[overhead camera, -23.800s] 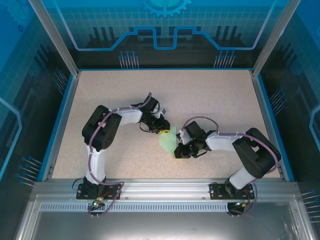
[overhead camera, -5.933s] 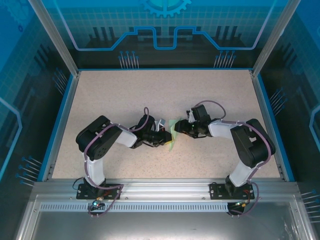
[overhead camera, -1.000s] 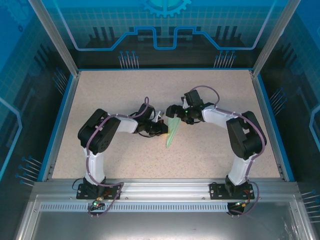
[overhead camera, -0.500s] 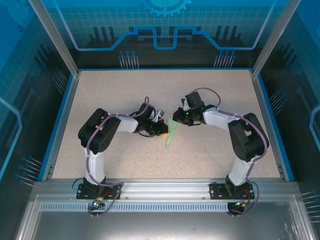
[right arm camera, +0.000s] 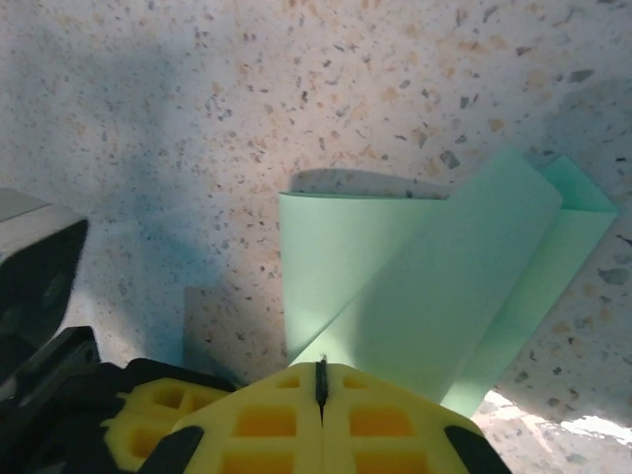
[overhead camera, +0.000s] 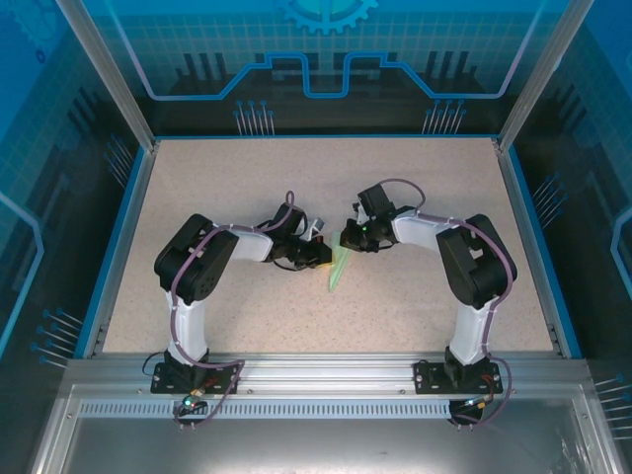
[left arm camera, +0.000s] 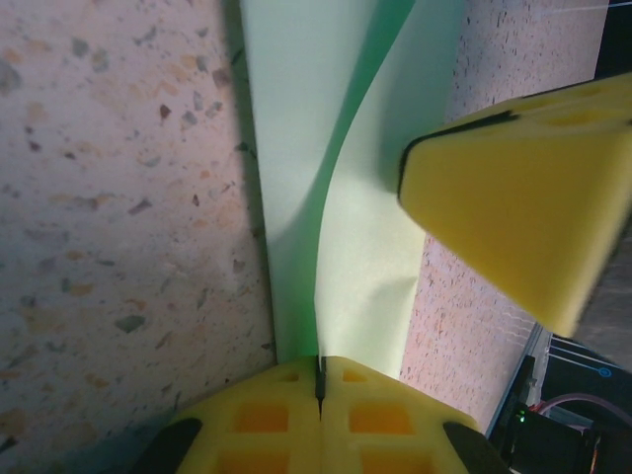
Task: Fold a paper plane with a square sheet of paper (fold left side to right side)
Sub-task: Fold the wing for the fifth time at the center of the table.
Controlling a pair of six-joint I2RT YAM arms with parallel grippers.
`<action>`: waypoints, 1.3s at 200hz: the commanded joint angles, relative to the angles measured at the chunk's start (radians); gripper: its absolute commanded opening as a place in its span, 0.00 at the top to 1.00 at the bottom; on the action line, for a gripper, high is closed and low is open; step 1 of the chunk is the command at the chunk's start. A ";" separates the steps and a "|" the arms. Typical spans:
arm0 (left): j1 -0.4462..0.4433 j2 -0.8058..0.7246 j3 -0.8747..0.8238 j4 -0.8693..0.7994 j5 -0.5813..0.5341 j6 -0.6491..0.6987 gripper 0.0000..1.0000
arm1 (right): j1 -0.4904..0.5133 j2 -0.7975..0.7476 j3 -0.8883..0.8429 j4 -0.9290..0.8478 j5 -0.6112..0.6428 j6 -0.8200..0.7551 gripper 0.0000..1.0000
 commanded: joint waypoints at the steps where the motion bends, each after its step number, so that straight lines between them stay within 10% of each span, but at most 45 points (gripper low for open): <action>1: 0.004 0.040 0.018 -0.032 -0.009 0.028 0.97 | 0.016 0.015 0.021 -0.046 0.010 -0.020 0.97; 151: 0.003 0.048 0.018 -0.028 0.006 0.019 0.97 | 0.015 0.046 -0.005 -0.106 0.061 -0.030 0.98; 260: 0.003 -0.211 -0.055 -0.125 -0.047 0.028 0.71 | 0.016 0.046 -0.043 -0.088 0.063 -0.028 0.99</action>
